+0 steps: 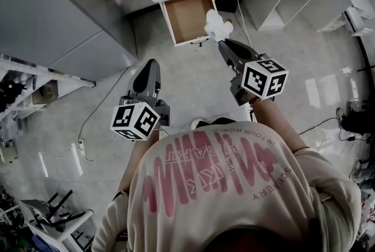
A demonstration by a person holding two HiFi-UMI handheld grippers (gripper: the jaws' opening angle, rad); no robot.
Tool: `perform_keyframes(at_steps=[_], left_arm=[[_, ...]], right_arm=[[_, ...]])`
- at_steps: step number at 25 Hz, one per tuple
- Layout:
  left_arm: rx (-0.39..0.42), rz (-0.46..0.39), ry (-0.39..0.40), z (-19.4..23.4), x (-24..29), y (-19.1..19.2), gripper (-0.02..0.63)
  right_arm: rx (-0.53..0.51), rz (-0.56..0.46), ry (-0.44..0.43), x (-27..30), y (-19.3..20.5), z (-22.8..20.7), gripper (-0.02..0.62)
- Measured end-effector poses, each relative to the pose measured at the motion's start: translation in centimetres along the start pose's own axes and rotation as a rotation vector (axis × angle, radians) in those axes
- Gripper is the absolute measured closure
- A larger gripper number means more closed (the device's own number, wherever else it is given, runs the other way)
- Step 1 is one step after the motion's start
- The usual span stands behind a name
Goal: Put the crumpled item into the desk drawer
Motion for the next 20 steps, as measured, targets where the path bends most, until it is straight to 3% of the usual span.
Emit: perform_keyframes(at_steps=[20], left_arm=[[-0.064, 0.068, 0.000, 2.7, 2.3, 3.4, 0.603]], right_arm=[[0.029, 0.065, 0.024, 3.7, 1.9, -1.8, 0.548]])
Point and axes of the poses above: the fingertips, and each gripper's own axes: x forward along the fingers, z to its left, y out of its underside, the point moved 1 cm from there along -x, backward along the fingers, and after that the axes turned 11 degrees about y, right-handed, at the moved point
